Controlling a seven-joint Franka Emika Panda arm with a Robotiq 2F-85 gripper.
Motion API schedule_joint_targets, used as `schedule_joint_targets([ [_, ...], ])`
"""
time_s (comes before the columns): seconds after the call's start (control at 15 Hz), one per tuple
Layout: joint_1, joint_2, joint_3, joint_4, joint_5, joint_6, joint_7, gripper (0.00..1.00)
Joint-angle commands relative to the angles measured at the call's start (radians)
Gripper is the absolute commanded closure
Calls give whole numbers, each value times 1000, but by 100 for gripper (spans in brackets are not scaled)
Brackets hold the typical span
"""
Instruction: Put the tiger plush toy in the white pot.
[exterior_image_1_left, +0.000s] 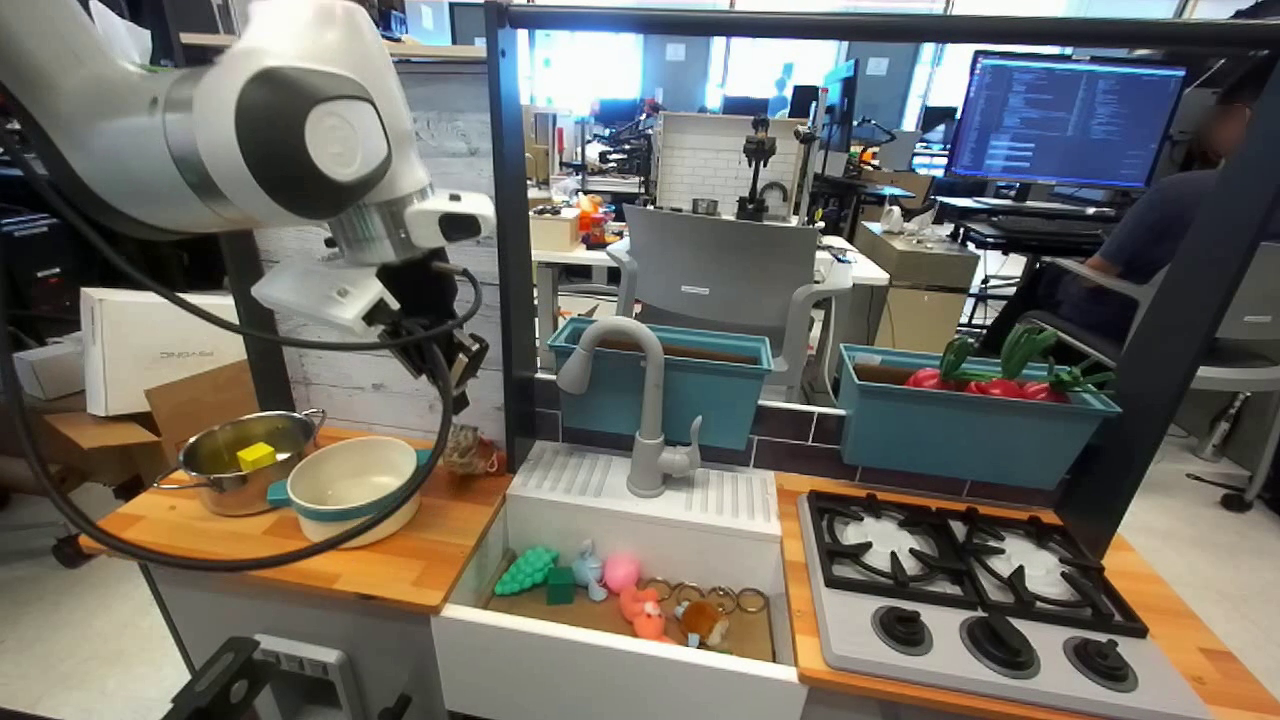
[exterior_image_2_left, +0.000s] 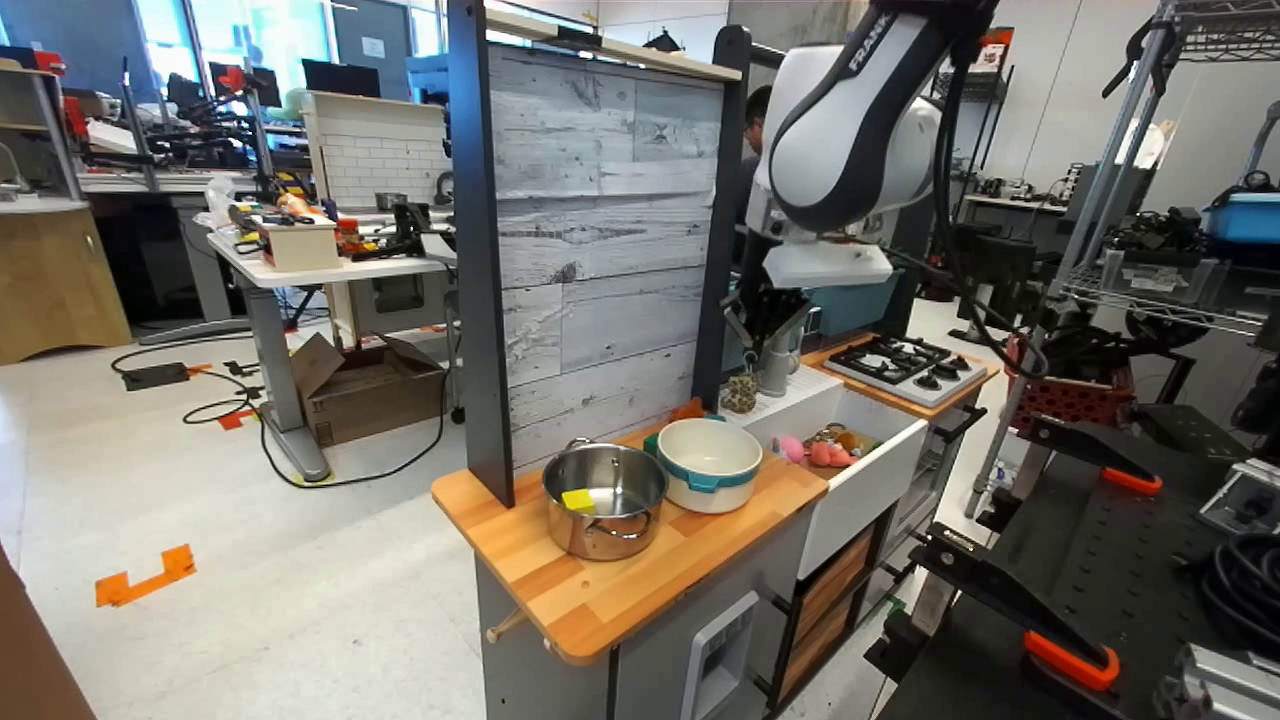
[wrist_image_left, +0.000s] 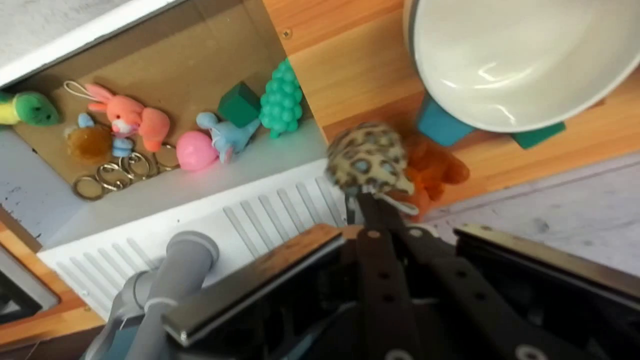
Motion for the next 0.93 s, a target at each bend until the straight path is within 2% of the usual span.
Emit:
schedule_joint_targets([
  [0.0, -15, -191, 36, -189, 28, 84, -57, 100],
  [0.2, -18, -266, 62, -245, 20, 63, -93, 100],
  [0.4, 17, -297, 60, -272, -9, 60, -101, 100],
  [0.53, 29, -296, 71, -262, -15, 53, -107, 100],
  [0.87, 107, -282, 45, -227, -67, 54, -78, 100],
])
